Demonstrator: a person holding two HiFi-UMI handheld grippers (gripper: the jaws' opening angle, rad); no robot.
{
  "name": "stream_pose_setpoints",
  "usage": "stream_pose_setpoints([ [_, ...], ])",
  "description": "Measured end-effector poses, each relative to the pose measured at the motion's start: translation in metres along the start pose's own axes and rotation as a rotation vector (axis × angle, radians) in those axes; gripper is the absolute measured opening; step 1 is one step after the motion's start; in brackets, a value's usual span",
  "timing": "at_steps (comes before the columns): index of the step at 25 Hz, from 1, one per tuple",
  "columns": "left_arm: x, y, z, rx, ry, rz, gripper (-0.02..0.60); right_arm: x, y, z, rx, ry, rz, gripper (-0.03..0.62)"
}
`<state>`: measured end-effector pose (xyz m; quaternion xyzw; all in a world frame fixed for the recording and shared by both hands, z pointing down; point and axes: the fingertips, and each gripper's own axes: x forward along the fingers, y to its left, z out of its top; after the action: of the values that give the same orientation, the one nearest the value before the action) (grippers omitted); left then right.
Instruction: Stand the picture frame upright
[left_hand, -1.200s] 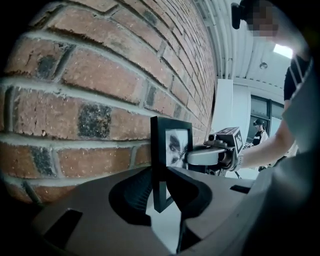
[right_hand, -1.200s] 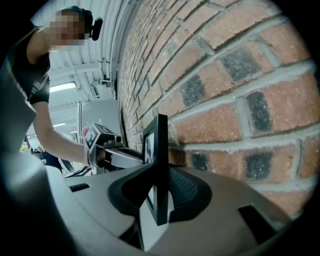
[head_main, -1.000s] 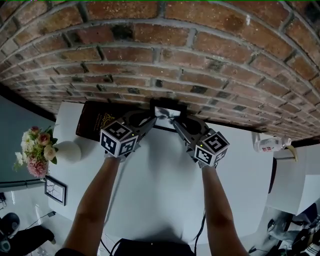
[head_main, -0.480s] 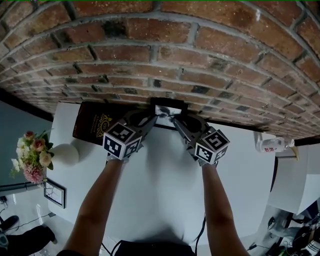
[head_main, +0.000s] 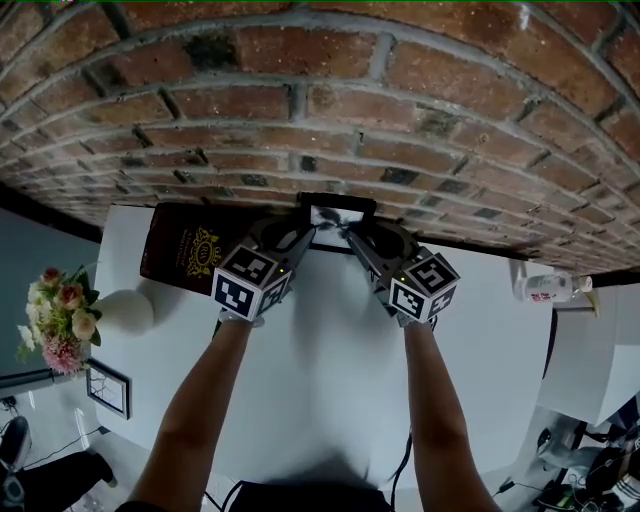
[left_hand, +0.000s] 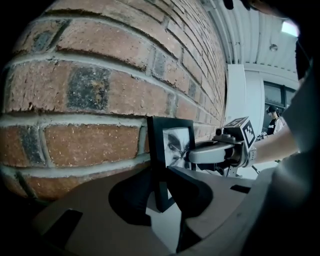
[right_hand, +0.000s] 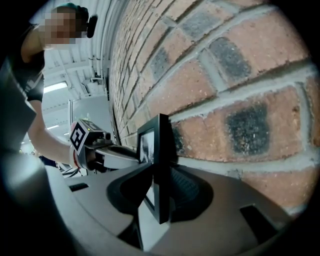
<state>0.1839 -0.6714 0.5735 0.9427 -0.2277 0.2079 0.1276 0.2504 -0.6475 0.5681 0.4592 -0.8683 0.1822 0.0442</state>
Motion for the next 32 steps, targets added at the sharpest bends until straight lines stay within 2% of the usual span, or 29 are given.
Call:
stream_pose_setpoints([
  [11,0.001,0.001,0.002,-0.004,-0.031,0.035,0.106,0.000,-0.007,-0.003,0.071,-0.023,-0.034,0.132],
  [18,0.000,0.001,0.001,0.019,-0.016,0.059,0.120,0.000,-0.004,-0.004,0.065,0.007,-0.049,0.183],
  [19,0.000,0.001,0.000,0.017,-0.016,0.060,0.138,-0.001,-0.003,-0.004,0.070,0.005,-0.053,0.184],
  [23,-0.002,-0.001,0.002,0.007,-0.025,0.063,0.140,-0.005,-0.001,-0.005,0.091,-0.008,-0.068,0.195],
  [28,-0.007,0.001,0.007,-0.057,-0.052,0.078,0.140,-0.012,-0.004,-0.006,0.075,-0.007,-0.119,0.202],
  [31,-0.010,0.003,0.006,-0.056,-0.048,0.088,0.141,-0.017,-0.005,-0.006,0.085,-0.014,-0.138,0.202],
  [32,-0.011,0.003,0.004,-0.056,-0.044,0.087,0.161,-0.019,-0.005,-0.006,0.090,-0.017,-0.141,0.202],
])
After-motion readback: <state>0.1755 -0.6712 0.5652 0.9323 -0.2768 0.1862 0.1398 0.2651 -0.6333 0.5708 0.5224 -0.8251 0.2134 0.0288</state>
